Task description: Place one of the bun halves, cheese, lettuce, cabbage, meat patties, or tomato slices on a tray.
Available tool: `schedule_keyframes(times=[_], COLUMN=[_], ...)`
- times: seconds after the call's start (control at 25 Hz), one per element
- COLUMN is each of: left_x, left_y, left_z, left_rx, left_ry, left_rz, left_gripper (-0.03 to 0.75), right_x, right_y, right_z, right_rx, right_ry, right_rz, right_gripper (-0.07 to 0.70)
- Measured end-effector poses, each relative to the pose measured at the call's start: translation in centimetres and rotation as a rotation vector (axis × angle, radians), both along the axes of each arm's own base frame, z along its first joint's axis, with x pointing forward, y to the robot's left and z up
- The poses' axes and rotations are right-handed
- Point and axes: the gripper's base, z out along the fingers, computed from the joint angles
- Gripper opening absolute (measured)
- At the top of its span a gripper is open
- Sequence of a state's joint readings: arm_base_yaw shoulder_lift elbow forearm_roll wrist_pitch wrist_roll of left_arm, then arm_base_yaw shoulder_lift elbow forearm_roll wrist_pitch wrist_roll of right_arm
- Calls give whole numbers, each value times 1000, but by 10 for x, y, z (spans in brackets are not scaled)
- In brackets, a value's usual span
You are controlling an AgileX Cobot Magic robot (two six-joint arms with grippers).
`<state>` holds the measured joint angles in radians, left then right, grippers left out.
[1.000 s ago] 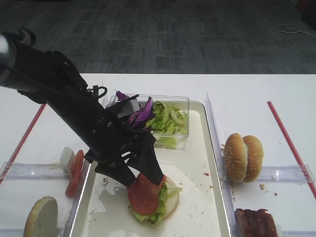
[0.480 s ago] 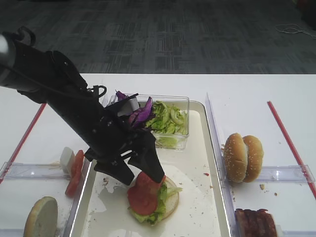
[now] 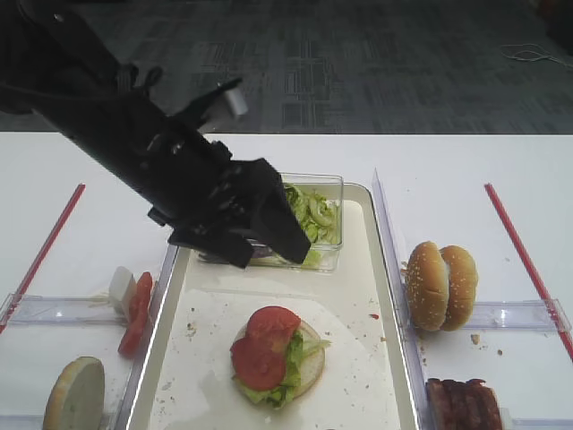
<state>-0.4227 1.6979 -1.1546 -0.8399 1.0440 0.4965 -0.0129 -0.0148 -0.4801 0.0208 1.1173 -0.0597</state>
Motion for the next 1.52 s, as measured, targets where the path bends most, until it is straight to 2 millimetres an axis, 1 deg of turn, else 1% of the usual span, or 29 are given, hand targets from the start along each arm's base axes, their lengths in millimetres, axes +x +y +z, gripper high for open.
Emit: schedule_keyframes(times=[0.16, 0.24, 0.36, 0.44, 0.56, 0.88, 1.08, 1.2, 1.44, 1.52], left_x=[-9, -14, -19, -19, -14, -1, 2, 3, 4, 7], left_y=[3, 5, 7, 9, 15, 46, 59, 63, 64, 71], left_z=[32, 43, 49, 48, 43, 28, 26, 26, 26, 26], left_rx=[-40, -54, -57, -34, 66, 437, 583, 622, 618, 619], left_ry=[-64, -83, -87, -91, -117, -211, -241, -250, -241, -229], left_rz=[4, -3, -9, -7, 43, 153, 192, 204, 216, 242], left_gripper=[573, 573, 573, 573, 573, 573, 573, 573, 573, 573], right_x=[0, 0, 0, 0, 0, 0, 0, 0, 0, 0], right_y=[0, 0, 0, 0, 0, 0, 0, 0, 0, 0], right_z=[0, 0, 0, 0, 0, 0, 0, 0, 0, 0], right_rx=[0, 0, 0, 0, 0, 0, 0, 0, 0, 0], right_ry=[2, 2, 2, 2, 2, 2, 2, 2, 2, 2], right_rz=[0, 0, 0, 0, 0, 0, 0, 0, 0, 0], right_gripper=[590, 590, 590, 590, 589, 590, 590, 590, 590, 590])
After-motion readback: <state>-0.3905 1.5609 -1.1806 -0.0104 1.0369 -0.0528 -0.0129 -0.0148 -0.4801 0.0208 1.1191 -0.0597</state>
